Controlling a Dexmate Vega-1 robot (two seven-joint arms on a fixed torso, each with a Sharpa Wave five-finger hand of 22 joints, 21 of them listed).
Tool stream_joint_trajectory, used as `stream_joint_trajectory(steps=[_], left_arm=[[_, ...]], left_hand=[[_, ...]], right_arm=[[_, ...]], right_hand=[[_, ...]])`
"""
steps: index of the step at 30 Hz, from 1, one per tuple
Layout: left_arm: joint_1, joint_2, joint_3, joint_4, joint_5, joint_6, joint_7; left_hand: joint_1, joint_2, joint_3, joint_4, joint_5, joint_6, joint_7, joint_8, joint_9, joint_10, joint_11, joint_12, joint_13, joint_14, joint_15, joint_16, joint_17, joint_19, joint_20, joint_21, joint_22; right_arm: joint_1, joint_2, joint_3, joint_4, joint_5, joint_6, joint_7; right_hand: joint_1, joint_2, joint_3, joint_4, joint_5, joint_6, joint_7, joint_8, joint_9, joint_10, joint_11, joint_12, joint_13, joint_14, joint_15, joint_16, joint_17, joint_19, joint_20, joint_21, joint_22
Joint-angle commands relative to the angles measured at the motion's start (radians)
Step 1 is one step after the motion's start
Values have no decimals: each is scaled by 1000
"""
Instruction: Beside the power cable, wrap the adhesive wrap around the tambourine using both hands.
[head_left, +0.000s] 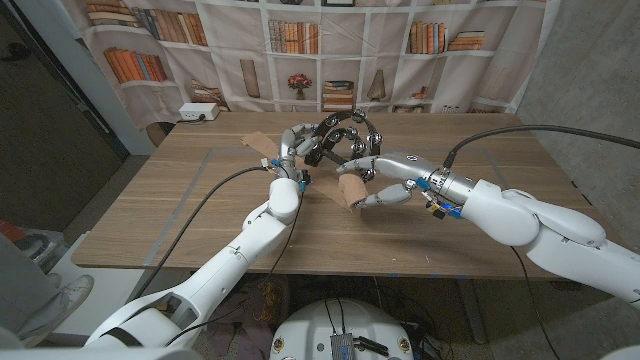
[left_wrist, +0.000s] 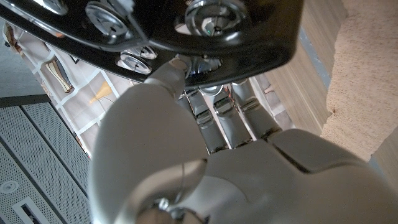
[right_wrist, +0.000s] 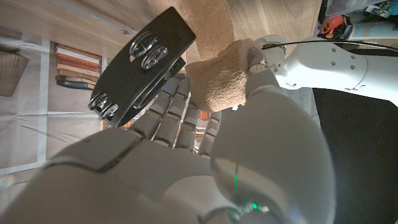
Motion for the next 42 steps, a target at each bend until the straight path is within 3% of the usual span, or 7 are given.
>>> stream_joint_trajectory(steps=[1, 7, 8, 9, 16, 20, 42], left_arm=[[5, -2, 3, 8, -10, -7, -12], [3, -4, 4, 14, -9, -17, -12], [9, -6, 2, -14, 8, 35, 22], [9, -9, 2, -12, 16, 32, 35], [18, 4, -4, -23, -10, 18, 2], [25, 13, -5, -66, -26, 90, -10], [36, 17, -3, -69, -20, 60, -3]], left_hand=[[4, 5, 64, 57, 4, 9, 4, -3, 3, 10, 0, -5, 0, 75, -91, 7, 4, -3, -117, 11, 3], [3, 5, 65, 58, 4, 10, 3, -4, 3, 11, 0, -6, -1, 75, -92, 7, 4, -3, -116, 13, 3], [3, 4, 65, 58, 4, 10, 3, -4, 3, 11, -1, -6, -1, 75, -92, 7, 4, -3, -116, 13, 3], [3, 4, 65, 58, 4, 11, 4, -4, 2, 13, -1, -6, -1, 76, -92, 7, 5, -4, -116, 13, 3], [0, 3, 65, 59, 4, 14, 5, -4, 2, 14, 0, -8, -3, 79, -92, 9, 5, -5, -113, 15, 2], [0, 2, 65, 59, 4, 15, 0, -4, 2, 15, -2, -9, -4, 78, -92, 8, 4, -5, -113, 16, 2], [-3, 1, 69, 58, 4, 9, 1, -10, 4, 17, -4, -13, -5, 78, -93, 7, 4, -9, -113, 21, 2]], right_arm=[[49, 29, -5, 17, -37, 16, -9], [87, 40, -14, 33, -65, 31, -12], [94, 44, -17, 37, -71, 35, -14], [99, 47, -20, 40, -77, 37, -17], [144, 66, -39, 69, -95, 64, -18], [173, 74, -38, 89, -69, 82, -9], [410, 123, -109, 219, -140, 250, 26]], right_hand=[[54, 82, 4, 18, -5, 1, 5, -1, 1, 205, -192, 6, 5, 0, -190, 4, 8, -7, -133, 12, 3], [49, 83, -1, 23, -6, 2, 5, -2, 1, 207, -192, 5, 6, 1, -190, 5, 11, -9, -132, 15, 4], [48, 83, -1, 23, -7, 2, 5, -2, 1, 207, -193, 4, 6, 1, -190, 5, 11, -10, -131, 15, 4], [47, 84, -2, 24, -7, 2, 5, -2, 1, 207, -193, 4, 6, 1, -190, 5, 12, -10, -131, 15, 4], [43, 86, -5, 27, -7, 5, 5, -3, 1, 209, -193, 2, 7, 2, -190, 6, 14, -11, -131, 18, 4], [41, 87, -7, 28, -7, 6, 7, -3, 1, 210, -193, 2, 8, 3, -191, 6, 16, -12, -128, 21, 5], [37, 91, -13, 30, -7, 10, -2, -6, 1, 204, -194, -9, 9, -14, -190, -5, 17, -25, -132, 25, 5]])
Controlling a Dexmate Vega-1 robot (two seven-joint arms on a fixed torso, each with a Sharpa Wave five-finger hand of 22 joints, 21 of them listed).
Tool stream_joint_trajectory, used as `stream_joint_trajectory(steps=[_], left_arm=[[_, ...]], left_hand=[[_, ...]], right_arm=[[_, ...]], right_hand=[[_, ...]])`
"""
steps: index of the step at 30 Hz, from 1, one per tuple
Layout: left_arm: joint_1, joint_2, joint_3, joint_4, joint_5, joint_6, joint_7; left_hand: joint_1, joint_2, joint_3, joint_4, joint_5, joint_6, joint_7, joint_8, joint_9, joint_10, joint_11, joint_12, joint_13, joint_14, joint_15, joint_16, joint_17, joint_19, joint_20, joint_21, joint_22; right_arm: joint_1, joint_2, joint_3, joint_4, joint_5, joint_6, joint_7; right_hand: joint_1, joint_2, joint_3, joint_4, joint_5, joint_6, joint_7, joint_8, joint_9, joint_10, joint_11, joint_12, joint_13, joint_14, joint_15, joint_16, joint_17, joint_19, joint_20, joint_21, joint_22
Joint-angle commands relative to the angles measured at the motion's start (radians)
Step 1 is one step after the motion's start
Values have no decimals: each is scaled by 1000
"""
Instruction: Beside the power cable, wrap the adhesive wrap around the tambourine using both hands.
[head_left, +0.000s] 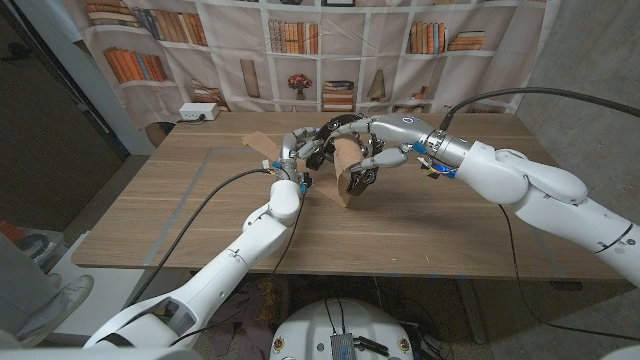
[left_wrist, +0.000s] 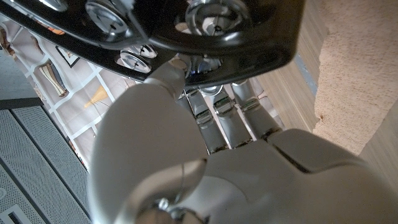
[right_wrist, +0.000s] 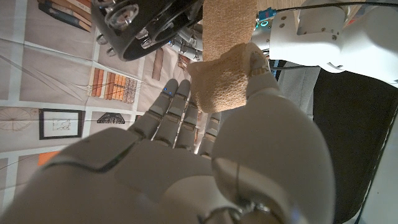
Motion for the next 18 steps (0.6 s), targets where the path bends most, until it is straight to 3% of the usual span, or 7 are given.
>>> stream_joint_trajectory(steps=[1, 12, 18], left_arm=[[12, 10, -7, -18, -9, 5, -2], [35, 23, -22, -42, -1, 12, 24], [39, 25, -24, -39, -9, -3, 13]], left_hand=[[-3, 2, 68, 61, 4, 3, -4, -2, 4, 7, -2, -4, 0, 72, -92, 2, 3, -5, -116, 6, 4], [-4, 2, 69, 61, 4, 8, -5, -2, 3, 8, -3, -6, 0, 73, -92, 3, 4, -6, -117, 8, 4], [-5, 2, 70, 61, 4, 7, -1, -3, 4, 9, -3, -7, 0, 73, -92, 3, 4, -7, -117, 9, 4]], right_arm=[[134, 33, -35, 71, -54, 79, 12], [167, 53, -35, 94, -81, 90, -3], [175, 69, -31, 116, -100, 97, -40]], right_hand=[[60, 68, 9, 9, 1, 7, -4, -2, 1, 198, -199, 3, 4, -2, -192, -5, 4, -5, -130, 11, 5], [61, 72, 8, 9, 1, 10, -4, -3, 1, 197, -200, 0, 4, -6, -192, -8, 4, -5, -130, 15, 5], [59, 75, 6, 9, 1, 28, -20, 2, 1, 199, -200, -4, 4, -5, -192, -10, 6, -3, -133, 21, 4]])
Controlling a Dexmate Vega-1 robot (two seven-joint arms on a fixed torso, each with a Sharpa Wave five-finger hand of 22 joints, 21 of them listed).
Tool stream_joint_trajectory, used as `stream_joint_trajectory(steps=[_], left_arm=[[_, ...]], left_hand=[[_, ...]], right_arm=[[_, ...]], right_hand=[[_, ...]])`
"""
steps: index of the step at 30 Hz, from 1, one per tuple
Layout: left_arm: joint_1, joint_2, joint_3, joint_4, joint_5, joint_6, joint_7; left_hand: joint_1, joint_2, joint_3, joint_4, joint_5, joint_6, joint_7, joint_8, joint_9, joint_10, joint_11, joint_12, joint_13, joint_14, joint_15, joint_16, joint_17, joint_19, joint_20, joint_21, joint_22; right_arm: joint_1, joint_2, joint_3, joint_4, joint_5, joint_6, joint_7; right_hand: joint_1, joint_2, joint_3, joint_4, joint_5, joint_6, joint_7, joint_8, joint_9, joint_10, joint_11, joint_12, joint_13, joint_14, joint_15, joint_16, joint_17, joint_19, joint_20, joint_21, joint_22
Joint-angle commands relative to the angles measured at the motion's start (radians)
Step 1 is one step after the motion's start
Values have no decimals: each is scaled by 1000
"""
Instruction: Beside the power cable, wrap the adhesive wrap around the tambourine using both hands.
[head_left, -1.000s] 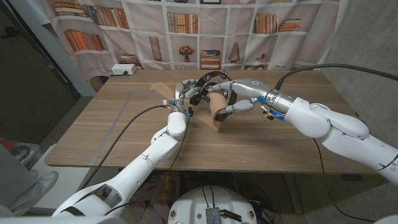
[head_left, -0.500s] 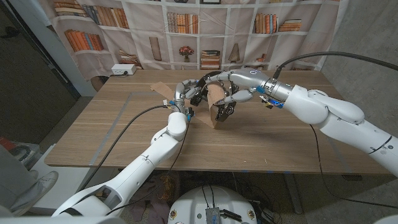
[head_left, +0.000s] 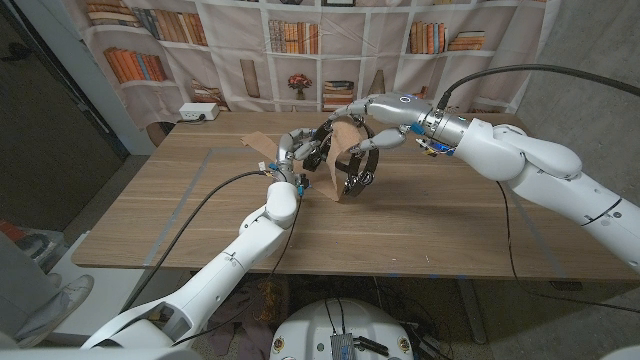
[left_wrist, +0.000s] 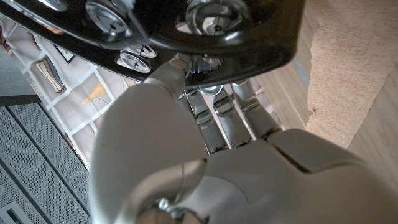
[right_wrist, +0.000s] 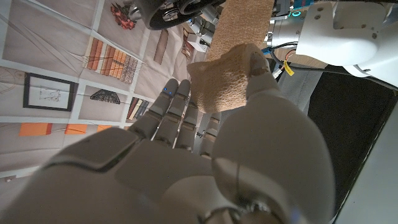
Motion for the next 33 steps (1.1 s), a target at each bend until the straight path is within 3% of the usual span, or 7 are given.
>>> stream_joint_trajectory(steps=[1, 14, 21, 33], left_arm=[[15, 5, -10, -7, -10, -11, 1], [23, 8, -9, -20, -10, -9, -3], [32, 10, -4, -38, -4, 1, -2], [62, 21, -23, -73, -2, 5, 21]], left_hand=[[-5, 1, 70, 60, 5, 9, -2, -2, 4, 10, -3, -3, 0, 73, -92, 8, 4, -7, -117, 10, 6], [-6, 0, 73, 60, 5, 11, -10, -4, 3, 10, -4, -4, 2, 71, -92, 7, 4, -9, -116, 12, 6], [-6, 0, 74, 60, 5, 12, -11, -4, 4, 9, -4, -5, 3, 71, -92, 7, 4, -10, -117, 13, 6], [-8, 0, 75, 60, 4, 15, -13, -5, 2, 11, -5, -5, 4, 71, -92, 7, 5, -11, -116, 14, 6]], right_arm=[[45, 32, -2, 45, -38, 14, -44], [55, 57, 13, 64, -88, -21, -128], [91, 69, -4, 107, -92, -3, -163], [98, 56, 8, 134, -43, -38, -154]], right_hand=[[61, 73, 6, 10, 1, 13, -2, 2, 1, 201, -199, 2, 5, -4, -192, -2, 6, -4, -132, 8, 4], [60, 75, 2, 9, 0, 29, 3, 3, 0, 225, -200, 3, 7, 12, -193, 3, 12, 5, -134, 21, 2], [60, 75, 1, 8, 0, 32, 1, 3, 0, 230, -200, 1, 7, 14, -193, 1, 13, 6, -136, 25, 1], [60, 75, -3, 7, 0, 45, -1, 2, 1, 245, -200, -2, 9, 22, -193, -1, 15, 18, -140, 42, 1]])
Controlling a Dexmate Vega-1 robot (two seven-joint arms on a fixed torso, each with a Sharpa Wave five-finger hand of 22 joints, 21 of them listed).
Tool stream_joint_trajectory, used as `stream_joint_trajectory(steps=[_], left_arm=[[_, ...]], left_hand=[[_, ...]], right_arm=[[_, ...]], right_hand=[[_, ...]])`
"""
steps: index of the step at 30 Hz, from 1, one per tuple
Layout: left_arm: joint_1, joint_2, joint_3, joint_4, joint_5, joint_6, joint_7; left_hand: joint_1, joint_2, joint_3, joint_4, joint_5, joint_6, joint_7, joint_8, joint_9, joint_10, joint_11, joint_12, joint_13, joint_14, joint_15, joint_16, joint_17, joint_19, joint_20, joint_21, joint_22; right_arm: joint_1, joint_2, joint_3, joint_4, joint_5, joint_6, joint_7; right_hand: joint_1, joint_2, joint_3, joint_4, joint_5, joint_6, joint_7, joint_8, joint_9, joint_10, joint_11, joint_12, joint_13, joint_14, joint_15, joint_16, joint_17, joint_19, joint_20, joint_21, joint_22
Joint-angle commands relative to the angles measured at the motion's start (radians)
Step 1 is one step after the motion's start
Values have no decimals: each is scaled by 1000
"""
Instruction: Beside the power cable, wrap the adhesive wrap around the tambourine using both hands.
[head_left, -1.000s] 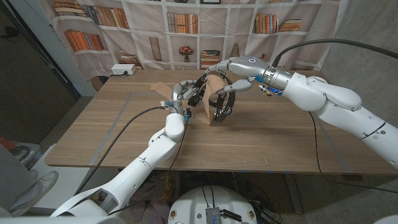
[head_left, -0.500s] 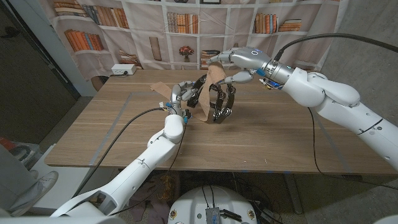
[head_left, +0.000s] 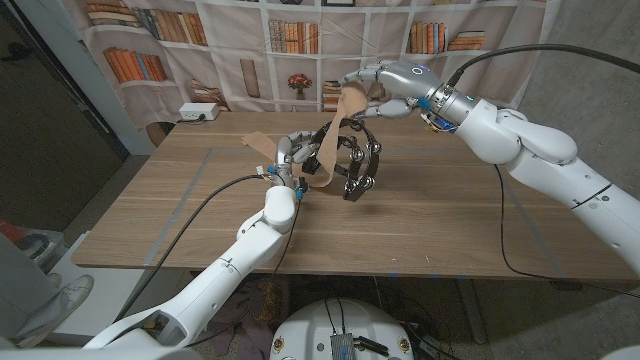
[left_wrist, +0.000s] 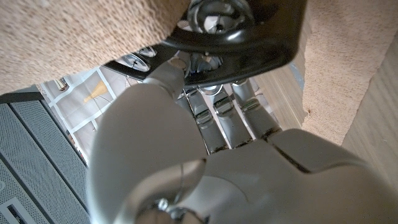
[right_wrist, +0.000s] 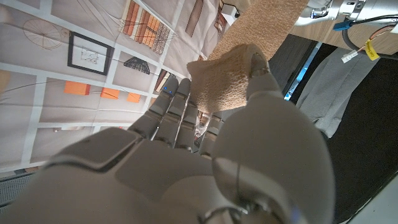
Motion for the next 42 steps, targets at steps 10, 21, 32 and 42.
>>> stream_joint_trajectory(steps=[10, 21, 32, 42], left_arm=[[47, 15, -15, -58, 4, 30, 24], [45, 11, -15, -45, -3, 14, 15], [47, 15, -20, -57, -13, 36, 10], [18, 14, -11, -21, -13, 8, -17]], left_hand=[[1, 7, 72, 64, 3, 4, -1, -2, 2, 7, -4, -1, 3, 72, -92, 6, 5, -2, -119, 7, 4], [0, 8, 73, 64, 3, 4, -2, -4, 2, 5, -3, -4, 2, 70, -92, 5, 5, -4, -119, 8, 4], [-1, 7, 75, 64, 3, 5, -7, -5, 2, 7, -4, -4, 3, 69, -92, 5, 5, -5, -119, 9, 4], [-1, 7, 76, 64, 3, 4, -5, -5, 2, 9, -5, -5, 3, 68, -92, 5, 6, -7, -119, 10, 4]], right_arm=[[-17, -16, 12, 29, 51, -78, -16], [0, -20, 8, 52, 65, -111, -27], [8, -23, 8, 68, 69, -160, -44], [19, -30, -9, 76, 71, -194, -38]], right_hand=[[58, 72, -4, 9, -1, 13, -3, -1, 1, 232, -216, 0, 6, 19, -193, -4, 5, 6, -140, 16, 3], [53, 74, -7, 11, -1, 16, -4, -4, 2, 234, -217, -7, 8, 17, -193, -10, 5, 2, -141, 25, 1], [51, 77, -8, 11, -1, 17, -6, -8, 2, 235, -216, -14, 10, 18, -193, -16, 6, -3, -142, 34, 0], [45, 76, -11, 13, -1, 19, -4, -11, 3, 239, -216, -21, 13, 19, -193, -21, 8, -6, -141, 44, -2]])
